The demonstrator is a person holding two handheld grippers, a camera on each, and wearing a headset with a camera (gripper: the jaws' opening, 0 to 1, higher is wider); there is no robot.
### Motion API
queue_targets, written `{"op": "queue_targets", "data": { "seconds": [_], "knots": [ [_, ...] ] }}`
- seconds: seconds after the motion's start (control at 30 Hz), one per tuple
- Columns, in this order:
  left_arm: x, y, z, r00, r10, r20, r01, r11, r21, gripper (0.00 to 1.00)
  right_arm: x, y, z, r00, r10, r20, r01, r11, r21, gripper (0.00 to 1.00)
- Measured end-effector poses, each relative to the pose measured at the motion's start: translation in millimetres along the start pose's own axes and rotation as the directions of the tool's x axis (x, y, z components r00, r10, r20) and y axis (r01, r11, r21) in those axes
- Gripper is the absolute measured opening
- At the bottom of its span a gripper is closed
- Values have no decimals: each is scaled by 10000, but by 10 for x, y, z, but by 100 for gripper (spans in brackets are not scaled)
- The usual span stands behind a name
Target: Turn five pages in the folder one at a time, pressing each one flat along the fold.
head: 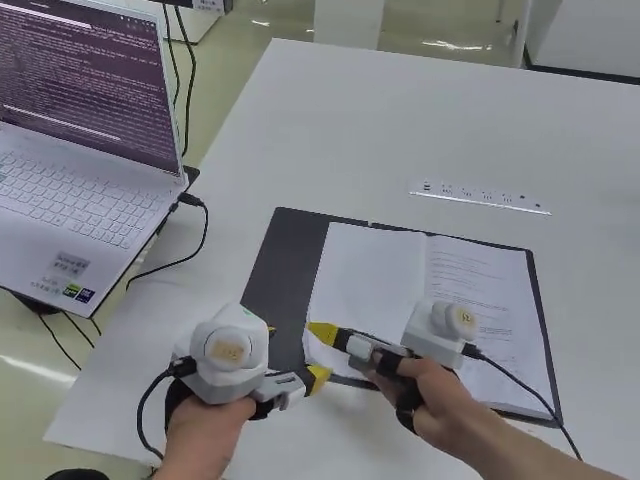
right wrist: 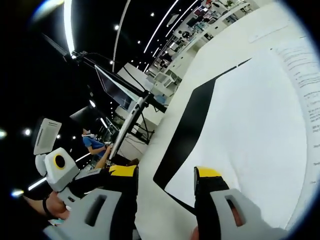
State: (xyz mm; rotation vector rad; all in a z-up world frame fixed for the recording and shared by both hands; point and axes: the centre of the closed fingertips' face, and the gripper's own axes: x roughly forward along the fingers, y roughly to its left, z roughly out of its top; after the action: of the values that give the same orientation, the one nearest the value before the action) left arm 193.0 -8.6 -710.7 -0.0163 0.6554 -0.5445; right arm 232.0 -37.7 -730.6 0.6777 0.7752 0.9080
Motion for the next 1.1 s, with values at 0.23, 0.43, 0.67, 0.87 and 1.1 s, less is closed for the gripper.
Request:
{"op": "queue_targets", "data": {
  "seconds": [0.23,0.43,0.67,0.87,1.1],
  "knots": [
    [147,29,56,9999,-103,0,103,9998,189,45,-332,-46,86,9991,-258,333,273,9987,-430,40],
    [252,37,109,9996,-250,100,249,9997,88,33,-588,-143,77,9965,-589,595,609,9976,-323,38],
    [425,33,53,9990,-439,-66,438,9990,-78,17,-811,-212,28,9922,-902,865,916,9957,-119,36],
    [564,46,-114,9969,-526,-582,525,9986,-41,11,-931,-297,-34,9885,-1149,984,1143,9934,113,35],
    [654,134,-238,9956,-349,-868,309,9984,-467,1,-1029,-358,-89,9864,-1313,986,1302,9913,179,34]
  ]
}}
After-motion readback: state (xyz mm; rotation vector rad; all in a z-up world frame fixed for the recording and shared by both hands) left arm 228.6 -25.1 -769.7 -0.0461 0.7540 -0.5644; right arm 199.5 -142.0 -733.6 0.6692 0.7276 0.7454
